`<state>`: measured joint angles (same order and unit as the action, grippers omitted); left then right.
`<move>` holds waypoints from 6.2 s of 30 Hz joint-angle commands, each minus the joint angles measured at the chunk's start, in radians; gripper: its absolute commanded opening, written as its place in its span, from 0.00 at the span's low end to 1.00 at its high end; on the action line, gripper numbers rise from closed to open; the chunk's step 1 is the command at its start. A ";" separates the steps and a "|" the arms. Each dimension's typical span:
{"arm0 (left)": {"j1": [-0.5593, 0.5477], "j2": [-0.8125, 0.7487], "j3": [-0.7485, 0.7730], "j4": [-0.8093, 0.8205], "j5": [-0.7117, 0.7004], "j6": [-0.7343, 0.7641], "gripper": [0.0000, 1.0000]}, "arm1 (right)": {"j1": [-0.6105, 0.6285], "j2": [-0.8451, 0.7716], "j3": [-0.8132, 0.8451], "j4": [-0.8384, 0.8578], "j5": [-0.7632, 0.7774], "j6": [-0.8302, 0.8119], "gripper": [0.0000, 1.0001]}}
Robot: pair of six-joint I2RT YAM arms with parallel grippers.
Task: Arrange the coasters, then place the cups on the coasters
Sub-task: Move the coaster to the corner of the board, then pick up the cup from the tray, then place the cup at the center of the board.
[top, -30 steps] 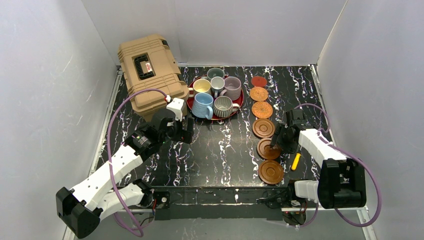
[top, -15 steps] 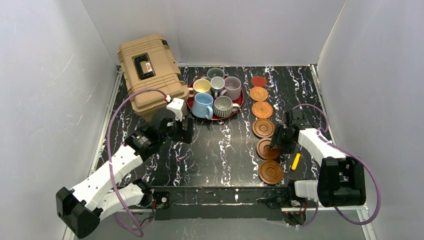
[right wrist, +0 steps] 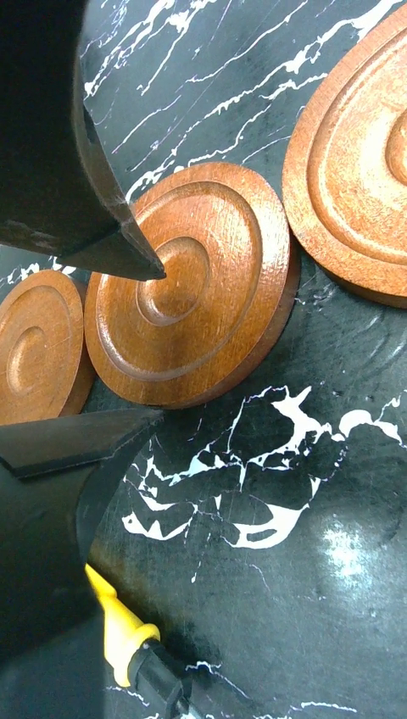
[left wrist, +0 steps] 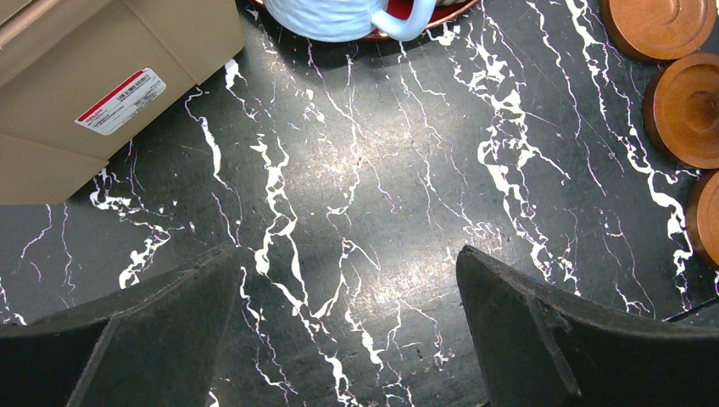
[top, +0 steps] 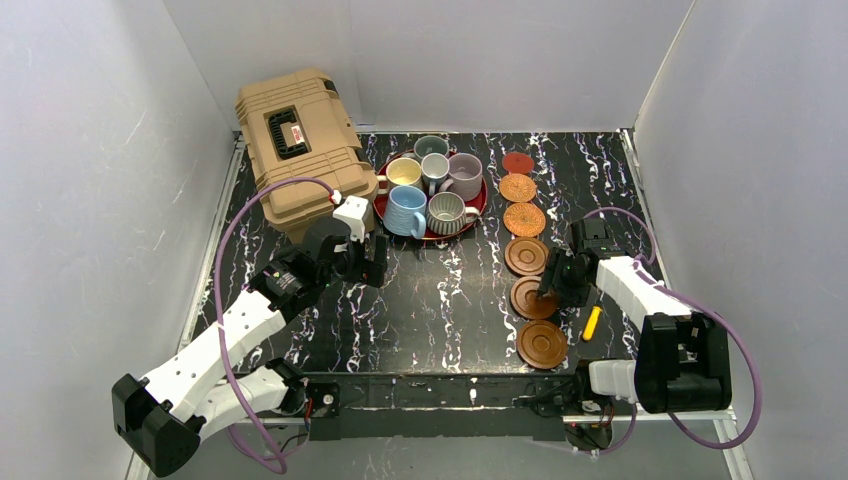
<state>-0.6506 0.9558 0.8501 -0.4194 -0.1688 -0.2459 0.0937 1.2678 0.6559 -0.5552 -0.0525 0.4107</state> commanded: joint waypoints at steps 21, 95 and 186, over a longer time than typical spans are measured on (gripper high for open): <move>0.003 0.121 0.305 0.079 0.055 0.043 0.98 | 0.133 -0.065 0.287 -0.065 0.096 0.045 0.85; 0.007 0.034 0.150 0.197 0.024 0.010 0.98 | 0.514 0.744 1.186 0.262 0.403 0.438 0.01; -0.399 0.641 0.471 0.502 -0.191 0.112 0.93 | 0.153 -0.002 0.674 -0.223 0.279 0.846 0.01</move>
<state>-1.0084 1.5742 1.2613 0.0269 -0.2924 -0.1898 0.2489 1.3106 1.3342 -0.7700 0.2565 1.2263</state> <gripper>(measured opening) 0.924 0.160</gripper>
